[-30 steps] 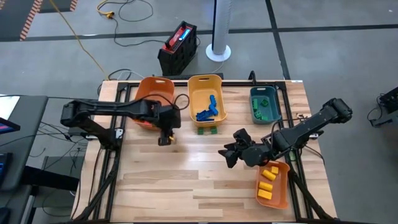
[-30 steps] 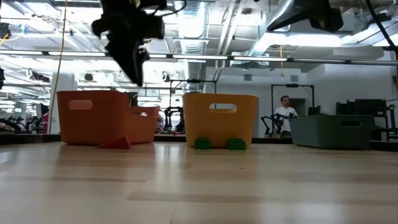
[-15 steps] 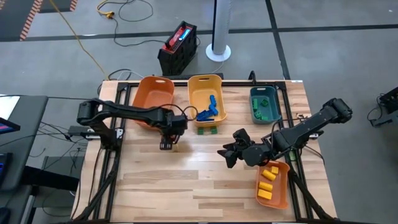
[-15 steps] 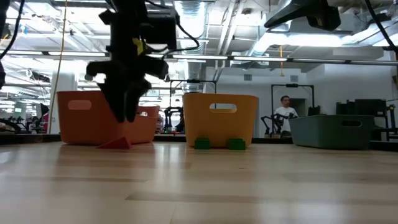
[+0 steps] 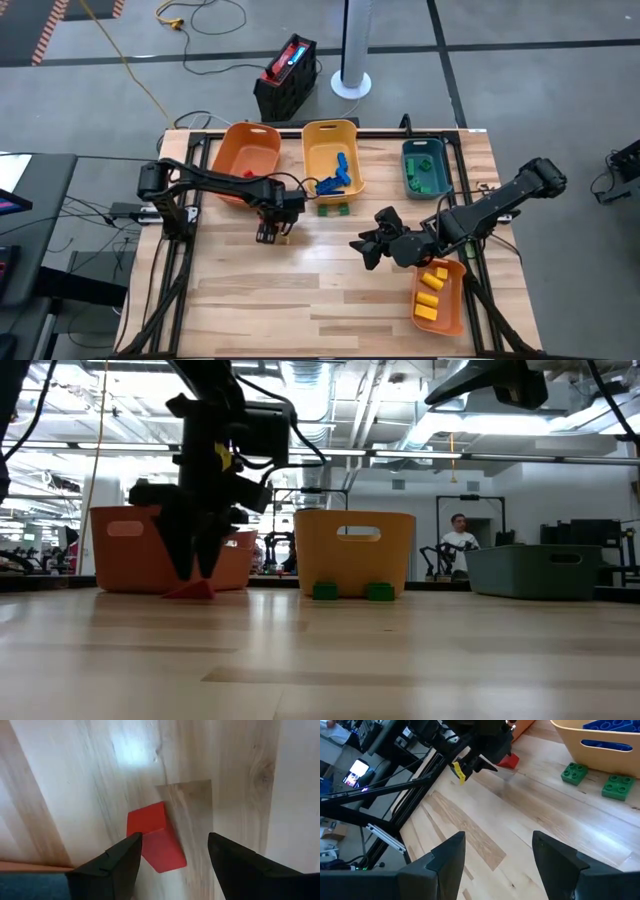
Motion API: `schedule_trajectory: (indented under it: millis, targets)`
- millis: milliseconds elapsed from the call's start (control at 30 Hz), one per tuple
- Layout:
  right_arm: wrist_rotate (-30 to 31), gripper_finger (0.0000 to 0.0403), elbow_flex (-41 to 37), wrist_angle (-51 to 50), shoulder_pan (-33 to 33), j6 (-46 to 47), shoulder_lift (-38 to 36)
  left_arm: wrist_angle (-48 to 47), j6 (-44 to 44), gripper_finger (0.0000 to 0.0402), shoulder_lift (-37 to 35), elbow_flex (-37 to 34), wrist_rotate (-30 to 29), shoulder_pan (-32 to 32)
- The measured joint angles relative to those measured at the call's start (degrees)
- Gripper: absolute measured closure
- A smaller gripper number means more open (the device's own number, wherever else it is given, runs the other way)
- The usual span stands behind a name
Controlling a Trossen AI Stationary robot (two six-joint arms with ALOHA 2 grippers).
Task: Sort blocks
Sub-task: Put the red block into the top orange bin
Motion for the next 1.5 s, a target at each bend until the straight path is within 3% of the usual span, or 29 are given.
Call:
schedule_trajectory:
  millis: [167,300,467,800,1167,1500]
  targets:
    - [0.01,0.0163,0.01,0.11,0.0,0.38,0.01,3.24,-0.3,0.0177,-0.18,-1.1,-1.19,0.11]
    - [0.01,0.0163,0.01,0.11,0.0,0.6,0.0,3.76,-0.55,0.0177,-0.2,-0.89,1.37,-0.46]
    - [0.0,0.0163,0.01,-0.1,0.0,0.57,0.02,2.81,-0.83,0.0177,0.0,1.52,4.03,-2.94]
    - [-0.01,0.0163,0.01,-0.53,0.0,0.5,0.02,-0.9,-2.76,0.0177,-0.04,7.92,3.97,-5.35]
    - [0.0,0.0163,0.01,-0.15,0.0,0.39,0.02,5.59,-7.38,0.0177,-0.09,0.78,1.52,-2.59]
    - [0.01,0.0163,0.01,0.05,0.0,0.37,0.03,10.01,-9.45,0.0178,-0.04,-3.81,3.64,-1.56]
